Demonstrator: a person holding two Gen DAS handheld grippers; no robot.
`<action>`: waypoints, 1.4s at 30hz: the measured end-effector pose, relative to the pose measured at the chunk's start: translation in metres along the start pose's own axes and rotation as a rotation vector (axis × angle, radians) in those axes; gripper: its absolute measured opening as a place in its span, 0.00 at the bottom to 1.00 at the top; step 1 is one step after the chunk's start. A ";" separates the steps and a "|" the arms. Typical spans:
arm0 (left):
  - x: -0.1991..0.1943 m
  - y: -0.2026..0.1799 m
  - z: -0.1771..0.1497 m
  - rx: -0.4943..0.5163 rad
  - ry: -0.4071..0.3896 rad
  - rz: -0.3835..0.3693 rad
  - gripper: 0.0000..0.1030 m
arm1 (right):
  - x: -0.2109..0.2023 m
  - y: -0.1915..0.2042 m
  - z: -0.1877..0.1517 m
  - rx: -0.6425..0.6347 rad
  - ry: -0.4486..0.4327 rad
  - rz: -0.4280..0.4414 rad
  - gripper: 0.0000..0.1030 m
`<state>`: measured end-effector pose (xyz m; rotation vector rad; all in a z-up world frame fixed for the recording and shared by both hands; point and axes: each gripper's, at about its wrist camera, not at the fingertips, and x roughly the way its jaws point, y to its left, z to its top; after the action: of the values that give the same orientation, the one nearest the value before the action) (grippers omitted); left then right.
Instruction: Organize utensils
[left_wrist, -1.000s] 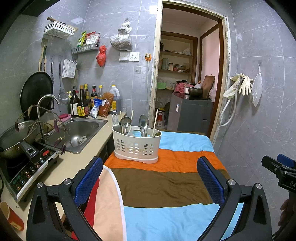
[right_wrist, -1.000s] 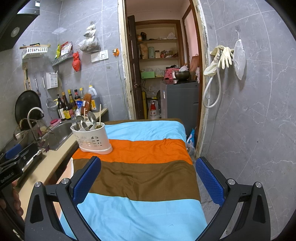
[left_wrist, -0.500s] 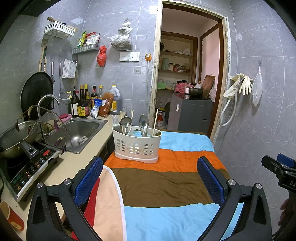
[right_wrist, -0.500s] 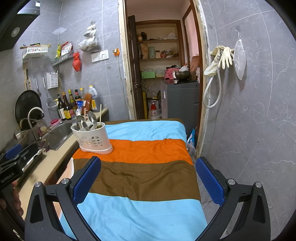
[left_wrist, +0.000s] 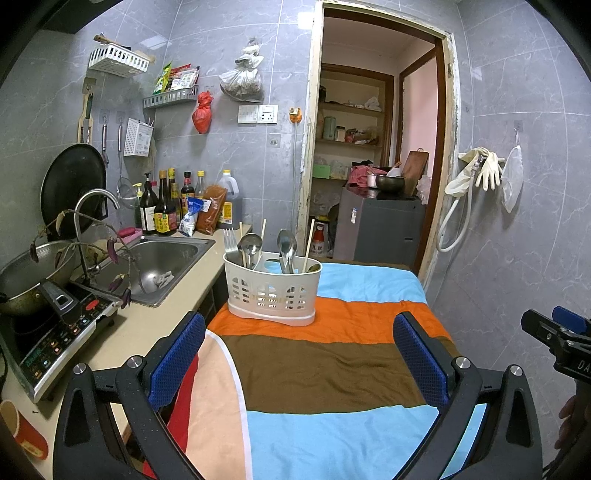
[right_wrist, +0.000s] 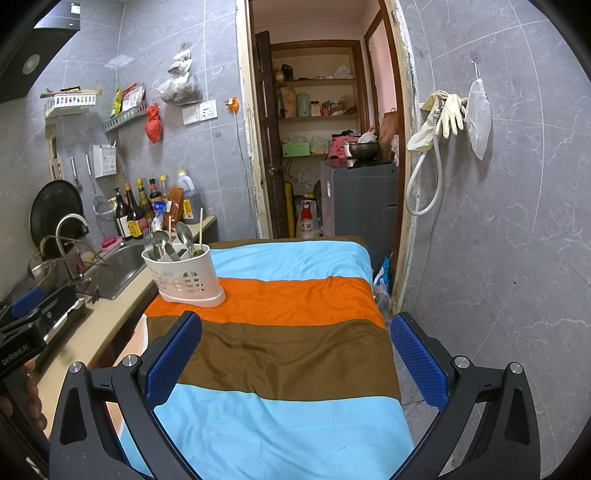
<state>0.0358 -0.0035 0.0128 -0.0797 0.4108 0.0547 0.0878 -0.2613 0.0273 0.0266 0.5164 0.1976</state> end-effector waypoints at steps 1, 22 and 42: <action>0.000 0.000 0.000 0.000 0.000 0.000 0.97 | 0.000 0.000 0.000 0.000 0.000 0.000 1.00; -0.002 -0.003 0.000 -0.016 -0.016 0.028 0.97 | 0.000 0.000 0.000 0.001 0.000 0.000 1.00; -0.002 -0.009 -0.001 -0.007 -0.022 0.043 0.97 | 0.000 0.002 -0.001 0.002 0.002 0.000 1.00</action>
<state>0.0340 -0.0124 0.0133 -0.0776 0.3902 0.0989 0.0868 -0.2593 0.0269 0.0282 0.5180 0.1975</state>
